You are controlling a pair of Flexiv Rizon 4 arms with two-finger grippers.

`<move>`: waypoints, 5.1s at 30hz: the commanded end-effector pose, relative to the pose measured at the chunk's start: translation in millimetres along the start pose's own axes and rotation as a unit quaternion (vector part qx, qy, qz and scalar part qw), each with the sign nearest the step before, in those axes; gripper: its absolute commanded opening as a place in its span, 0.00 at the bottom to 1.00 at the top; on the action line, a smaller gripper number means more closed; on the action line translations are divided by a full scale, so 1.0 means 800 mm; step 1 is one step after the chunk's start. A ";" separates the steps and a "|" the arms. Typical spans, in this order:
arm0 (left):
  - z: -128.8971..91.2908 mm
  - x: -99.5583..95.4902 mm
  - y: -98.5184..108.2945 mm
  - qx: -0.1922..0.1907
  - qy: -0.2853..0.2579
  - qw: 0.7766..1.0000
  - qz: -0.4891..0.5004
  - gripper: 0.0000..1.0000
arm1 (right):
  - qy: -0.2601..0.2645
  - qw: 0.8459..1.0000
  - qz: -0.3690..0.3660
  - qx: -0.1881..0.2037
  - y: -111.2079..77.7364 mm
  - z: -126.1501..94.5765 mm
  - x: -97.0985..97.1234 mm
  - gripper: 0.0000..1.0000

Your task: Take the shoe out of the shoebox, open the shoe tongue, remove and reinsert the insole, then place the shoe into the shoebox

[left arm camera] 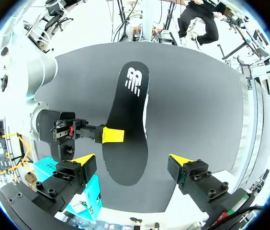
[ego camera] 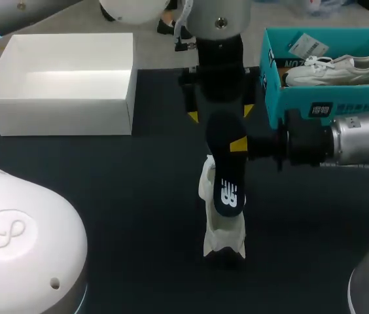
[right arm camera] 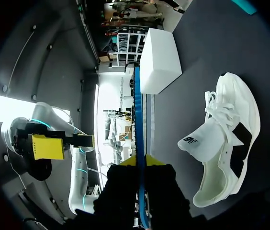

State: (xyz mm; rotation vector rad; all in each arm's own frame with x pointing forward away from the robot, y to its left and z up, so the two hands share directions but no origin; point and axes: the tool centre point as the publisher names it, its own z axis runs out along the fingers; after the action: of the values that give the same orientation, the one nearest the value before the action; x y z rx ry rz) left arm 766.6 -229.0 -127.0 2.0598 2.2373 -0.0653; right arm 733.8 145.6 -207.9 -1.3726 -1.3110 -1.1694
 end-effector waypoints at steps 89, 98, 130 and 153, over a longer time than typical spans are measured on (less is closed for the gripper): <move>0.002 0.063 0.011 -0.035 -0.712 0.701 0.010 1.00 | 0.016 1.000 -0.008 0.005 -0.003 -0.039 0.064 0.00; 0.001 0.037 0.015 -0.024 -0.692 0.721 0.029 1.00 | 0.006 0.999 -0.004 0.031 -0.009 -0.015 0.069 0.00; 0.029 -0.009 -0.006 -0.022 -0.663 0.748 0.018 0.40 | 0.022 1.000 0.007 0.001 -0.010 -0.016 0.058 0.00; 0.038 -0.009 -0.012 -0.016 -0.666 0.745 -0.022 0.00 | 0.031 0.999 0.005 -0.012 -0.008 -0.028 0.055 1.00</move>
State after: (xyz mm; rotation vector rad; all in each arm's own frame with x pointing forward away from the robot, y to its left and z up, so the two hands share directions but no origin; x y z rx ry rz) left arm 761.9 -237.9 -157.9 1.1379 1.2546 -1.0879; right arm 729.5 137.2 -160.6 -1.3440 -1.2537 -1.1937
